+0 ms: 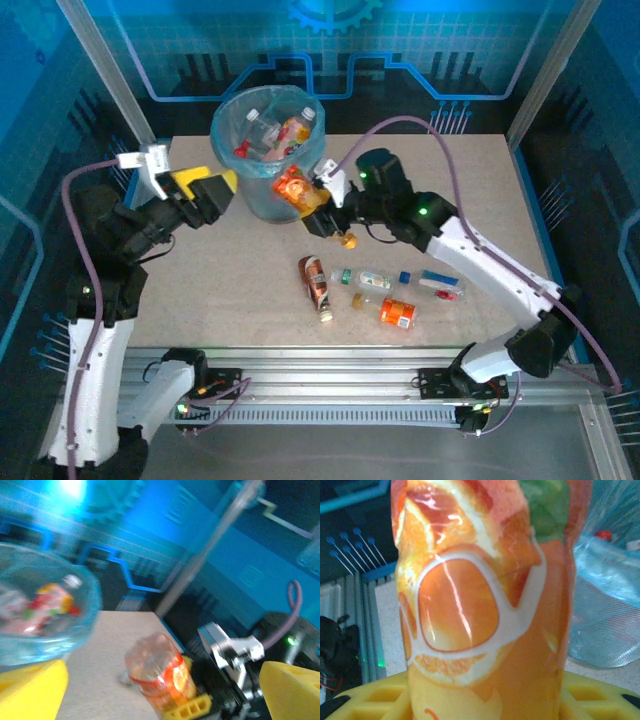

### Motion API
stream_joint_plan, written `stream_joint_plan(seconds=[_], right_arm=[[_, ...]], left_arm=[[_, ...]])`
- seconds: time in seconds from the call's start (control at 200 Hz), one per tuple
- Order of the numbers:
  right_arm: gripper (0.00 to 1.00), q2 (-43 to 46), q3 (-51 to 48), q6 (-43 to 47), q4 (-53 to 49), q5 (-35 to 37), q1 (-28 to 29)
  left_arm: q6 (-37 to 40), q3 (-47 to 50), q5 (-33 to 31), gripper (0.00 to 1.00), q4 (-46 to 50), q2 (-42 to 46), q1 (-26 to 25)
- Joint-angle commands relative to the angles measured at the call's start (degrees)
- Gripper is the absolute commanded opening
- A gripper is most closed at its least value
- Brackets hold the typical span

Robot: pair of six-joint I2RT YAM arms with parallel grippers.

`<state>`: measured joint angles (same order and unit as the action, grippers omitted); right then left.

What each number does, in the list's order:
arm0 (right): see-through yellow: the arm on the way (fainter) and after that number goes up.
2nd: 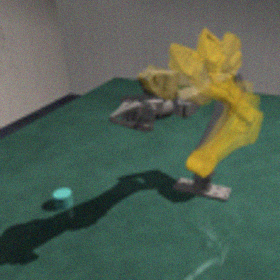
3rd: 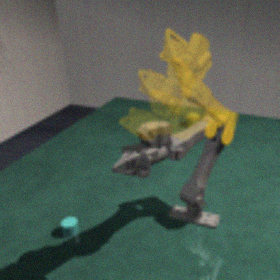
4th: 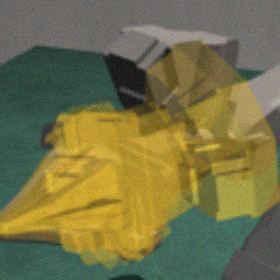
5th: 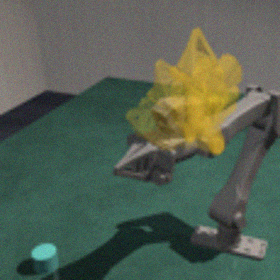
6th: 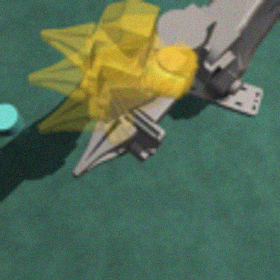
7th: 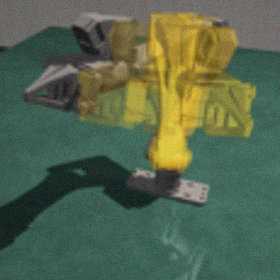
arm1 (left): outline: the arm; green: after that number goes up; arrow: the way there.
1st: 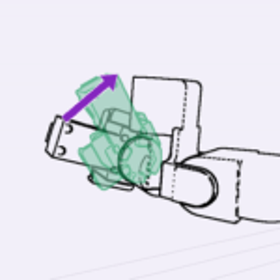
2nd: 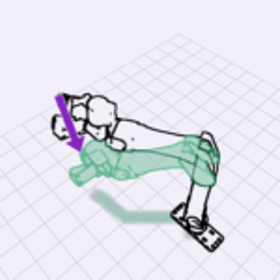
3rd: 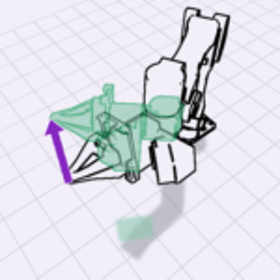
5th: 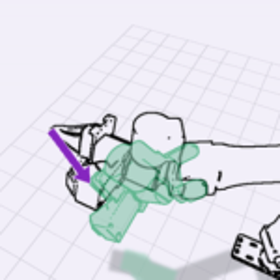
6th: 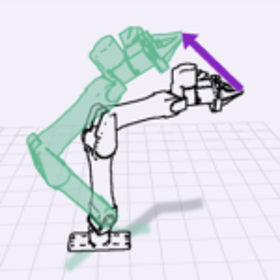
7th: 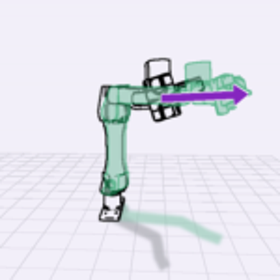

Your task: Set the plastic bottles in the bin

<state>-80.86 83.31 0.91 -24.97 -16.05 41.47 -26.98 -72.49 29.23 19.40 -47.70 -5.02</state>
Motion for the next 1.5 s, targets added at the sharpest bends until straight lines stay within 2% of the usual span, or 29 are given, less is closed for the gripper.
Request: stream_joint_plan(seconds=[0.0, 0.175, 0.35, 0.565, 0.7, 0.915, 1.085, 1.176, 1.356, 1.496], right_arm=[[0.53, 4.3, -1.2, -2.8, 2.7, -5.5, -1.8], [0.53, 7.7, -1.7, -1.9, 1.4, -8.9, -2.3], [0.53, 10.7, -2.9, -1.4, 1.8, -10.5, -2.2], [0.51, 13.6, -3.9, -0.6, 2.1, -11.1, -2.1], [0.49, 15.2, -4.7, -1.2, 2.4, -7.4, -2.2], [0.47, 16.5, -6.5, -2.1, 5.6, -7.1, -2.1], [0.46, 16.7, -7.3, -2.2, 7.2, -5.7, -1.8], [0.46, 16.6, -7.1, -2.2, 7.4, -6.0, -1.8], [0.48, 15.7, -6.7, -1.4, 7.7, -8.8, -1.1], [0.48, 15.1, -6.4, -1.2, 7.5, -8.8, -0.5]], left_arm=[[2.5, -1.9, -2.1, 0.99, -4.4, -2.5, -8.5], [9.6, -4.3, -3.6, 0.99, -4.7, -8.2, -24.1], [15.1, -7.8, -3.9, 0.97, -3.4, -13.6, -31.5], [13.4, -9.8, -7.9, 0.9, -5.1, -17.1, -32.7], [12.5, -9.1, -15.6, 0.93, -6.0, -16.4, -32.8], [12.4, -7.9, -18.4, 0.96, -7.4, -15.4, -32.7], [12.4, -7.8, -24.7, 0.96, -7.2, -14.9, -32.8], [11.5, -8.1, -23.3, 0.96, -7.9, -15.6, -32.8], [9.7, -10.4, -13.2, 0.92, -7.3, -19.1, -32.7], [10.5, -10.5, -12.0, 0.88, -7.0, -19.9, -32.8]])
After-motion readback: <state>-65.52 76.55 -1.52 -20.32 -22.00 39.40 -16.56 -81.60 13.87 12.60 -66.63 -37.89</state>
